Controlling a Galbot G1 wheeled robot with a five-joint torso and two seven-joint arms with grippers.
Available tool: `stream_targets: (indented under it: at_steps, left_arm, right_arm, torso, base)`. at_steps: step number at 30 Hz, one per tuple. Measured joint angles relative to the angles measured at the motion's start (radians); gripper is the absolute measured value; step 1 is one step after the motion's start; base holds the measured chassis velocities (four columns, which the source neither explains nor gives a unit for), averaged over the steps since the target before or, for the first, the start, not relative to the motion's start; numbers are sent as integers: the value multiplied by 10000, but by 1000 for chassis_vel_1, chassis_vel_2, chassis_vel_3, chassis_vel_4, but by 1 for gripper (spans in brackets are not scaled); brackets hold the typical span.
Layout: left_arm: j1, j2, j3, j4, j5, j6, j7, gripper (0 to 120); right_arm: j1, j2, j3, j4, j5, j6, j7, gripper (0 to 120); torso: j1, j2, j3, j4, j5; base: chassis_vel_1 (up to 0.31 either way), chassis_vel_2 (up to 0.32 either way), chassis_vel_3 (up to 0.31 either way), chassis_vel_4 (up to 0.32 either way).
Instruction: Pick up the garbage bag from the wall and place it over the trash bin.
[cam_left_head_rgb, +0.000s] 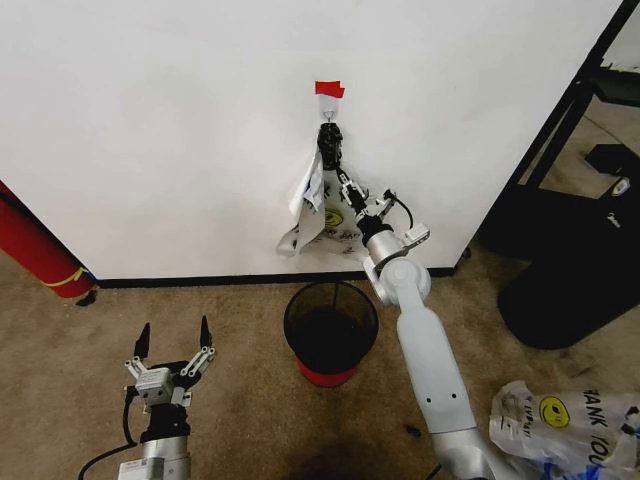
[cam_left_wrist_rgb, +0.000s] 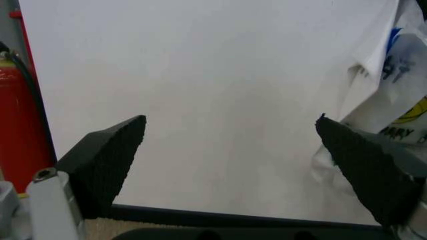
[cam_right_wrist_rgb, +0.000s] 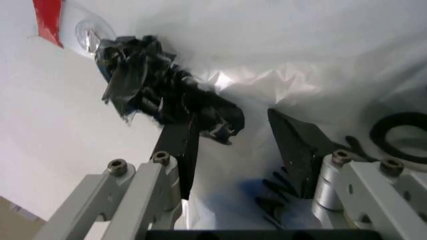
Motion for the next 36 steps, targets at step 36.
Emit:
stream_targets:
  at_steps: [36]
  left_arm:
    - [-64,98,96,-116,-20,64,51,100]
  right_arm:
    - [359,-9,-147,-257,-253,-41,47,0]
  torso:
    - [0,0,-1,0,0]
  base:
    - [0,0,0,0]
